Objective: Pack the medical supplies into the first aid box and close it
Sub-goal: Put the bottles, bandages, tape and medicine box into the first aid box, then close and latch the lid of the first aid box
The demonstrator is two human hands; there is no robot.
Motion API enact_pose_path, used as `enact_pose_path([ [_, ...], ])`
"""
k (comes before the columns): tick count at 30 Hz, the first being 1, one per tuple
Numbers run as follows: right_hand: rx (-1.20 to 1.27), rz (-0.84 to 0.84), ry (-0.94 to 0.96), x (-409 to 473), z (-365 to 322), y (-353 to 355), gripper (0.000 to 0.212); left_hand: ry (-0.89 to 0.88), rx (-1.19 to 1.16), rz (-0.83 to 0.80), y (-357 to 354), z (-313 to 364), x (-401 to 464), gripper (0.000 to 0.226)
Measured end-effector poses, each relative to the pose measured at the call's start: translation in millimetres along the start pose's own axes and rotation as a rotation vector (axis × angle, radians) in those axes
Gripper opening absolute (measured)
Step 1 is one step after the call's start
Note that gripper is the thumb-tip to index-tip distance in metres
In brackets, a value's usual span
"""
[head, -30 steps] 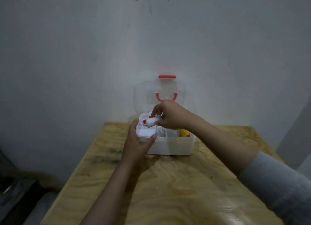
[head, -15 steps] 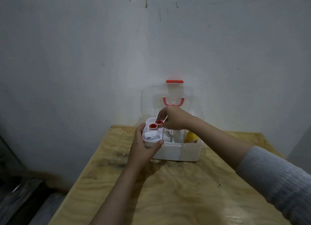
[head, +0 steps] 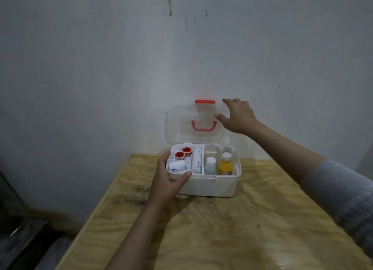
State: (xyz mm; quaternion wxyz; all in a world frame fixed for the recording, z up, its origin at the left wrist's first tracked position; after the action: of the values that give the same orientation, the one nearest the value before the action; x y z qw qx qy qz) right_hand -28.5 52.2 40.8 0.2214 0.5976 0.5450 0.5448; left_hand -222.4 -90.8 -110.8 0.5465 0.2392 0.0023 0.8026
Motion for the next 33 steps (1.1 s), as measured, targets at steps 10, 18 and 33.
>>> enact_pose_path([
  [10, 0.422, 0.131, 0.073, -69, -3, -20, 0.045, 0.022, 0.023, 0.021, -3, 3, -3, 0.096],
  [18, 0.356, 0.086, 0.197, -118, 14, -49, 0.061, -0.209, 0.198, 0.088, -1, 15, -4, 0.111],
  [33, 0.392, -0.005, 0.245, -139, 21, -66, 0.058, -0.312, 0.214, 0.159, -3, 9, -8, 0.036],
])
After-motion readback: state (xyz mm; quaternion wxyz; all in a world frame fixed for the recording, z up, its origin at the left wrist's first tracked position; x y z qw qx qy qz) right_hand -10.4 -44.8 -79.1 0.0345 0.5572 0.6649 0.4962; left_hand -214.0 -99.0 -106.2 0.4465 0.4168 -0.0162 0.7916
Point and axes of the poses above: each hand's wrist, its own x-axis towards the middle knuckle, its own y-axis out of the back of the hand, z = x × y, the point moved 2 cm from there along x, towards the middle knuckle, and after that the axes turned 4 degrees about -y, right-handed, at the moved point
